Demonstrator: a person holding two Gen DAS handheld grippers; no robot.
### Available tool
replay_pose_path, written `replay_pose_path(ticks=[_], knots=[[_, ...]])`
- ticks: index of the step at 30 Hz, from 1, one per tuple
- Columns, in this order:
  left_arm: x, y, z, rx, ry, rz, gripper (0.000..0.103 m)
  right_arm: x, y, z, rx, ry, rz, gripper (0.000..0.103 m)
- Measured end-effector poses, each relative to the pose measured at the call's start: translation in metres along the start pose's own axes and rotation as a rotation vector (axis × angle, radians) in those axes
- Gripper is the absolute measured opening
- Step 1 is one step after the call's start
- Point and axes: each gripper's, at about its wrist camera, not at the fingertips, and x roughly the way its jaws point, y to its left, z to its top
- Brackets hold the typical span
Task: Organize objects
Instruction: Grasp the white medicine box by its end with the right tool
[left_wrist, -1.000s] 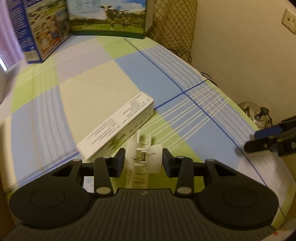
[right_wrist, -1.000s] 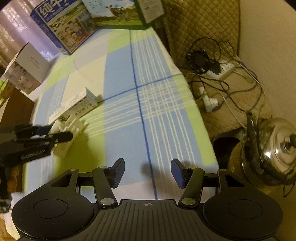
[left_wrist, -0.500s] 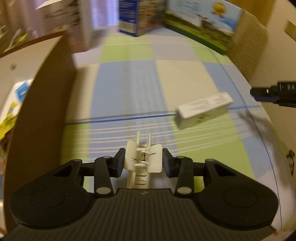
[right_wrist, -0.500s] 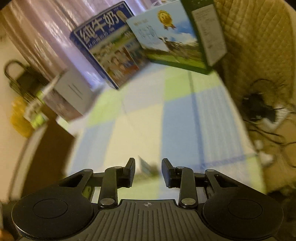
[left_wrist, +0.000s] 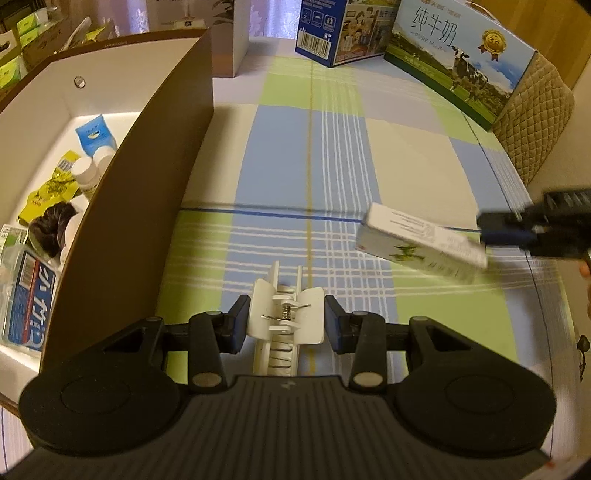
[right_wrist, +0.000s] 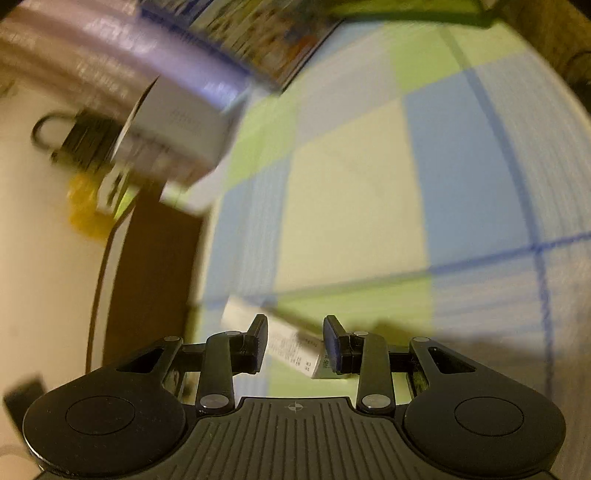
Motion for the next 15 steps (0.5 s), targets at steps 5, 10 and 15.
replay_pose_path(ticks=[5,10,15], knots=[[0.003,0.002,-0.001,-0.013,0.018,0.0,0.036,0.009,0.051,-0.021,-0.38,0.0,-0.192,0.056],[0.005,0.001,-0.002,-0.025,0.021,0.0,0.036,0.036,0.082,-0.041,-0.629,0.048,-0.251,0.057],[0.007,0.003,-0.002,-0.045,0.031,0.008,0.036,0.059,0.091,-0.052,-0.751,0.059,-0.327,0.04]])
